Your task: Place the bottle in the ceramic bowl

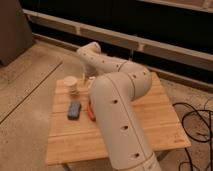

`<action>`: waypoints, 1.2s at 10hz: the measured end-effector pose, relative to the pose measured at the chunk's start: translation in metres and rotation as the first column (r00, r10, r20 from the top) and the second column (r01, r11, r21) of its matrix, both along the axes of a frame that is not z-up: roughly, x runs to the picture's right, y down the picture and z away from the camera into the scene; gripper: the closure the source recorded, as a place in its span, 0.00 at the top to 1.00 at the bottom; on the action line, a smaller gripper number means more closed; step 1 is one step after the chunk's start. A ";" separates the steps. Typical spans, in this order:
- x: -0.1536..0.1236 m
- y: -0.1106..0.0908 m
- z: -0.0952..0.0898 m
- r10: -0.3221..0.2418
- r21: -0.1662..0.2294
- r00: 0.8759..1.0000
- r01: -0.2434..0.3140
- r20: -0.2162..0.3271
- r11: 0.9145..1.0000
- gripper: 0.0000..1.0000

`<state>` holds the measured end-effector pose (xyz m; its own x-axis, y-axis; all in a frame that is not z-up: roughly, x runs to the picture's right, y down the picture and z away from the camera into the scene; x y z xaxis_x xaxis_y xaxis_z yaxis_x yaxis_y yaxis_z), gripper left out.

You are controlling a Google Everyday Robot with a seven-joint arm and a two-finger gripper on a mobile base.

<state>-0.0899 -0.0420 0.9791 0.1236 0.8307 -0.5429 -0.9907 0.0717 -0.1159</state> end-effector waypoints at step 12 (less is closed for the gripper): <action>0.006 -0.037 0.008 -0.047 0.043 0.998 0.048 -0.038 0.998 0.00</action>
<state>-0.0840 -0.0788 0.9869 0.1440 0.8477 -0.5106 -0.9896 0.1231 -0.0746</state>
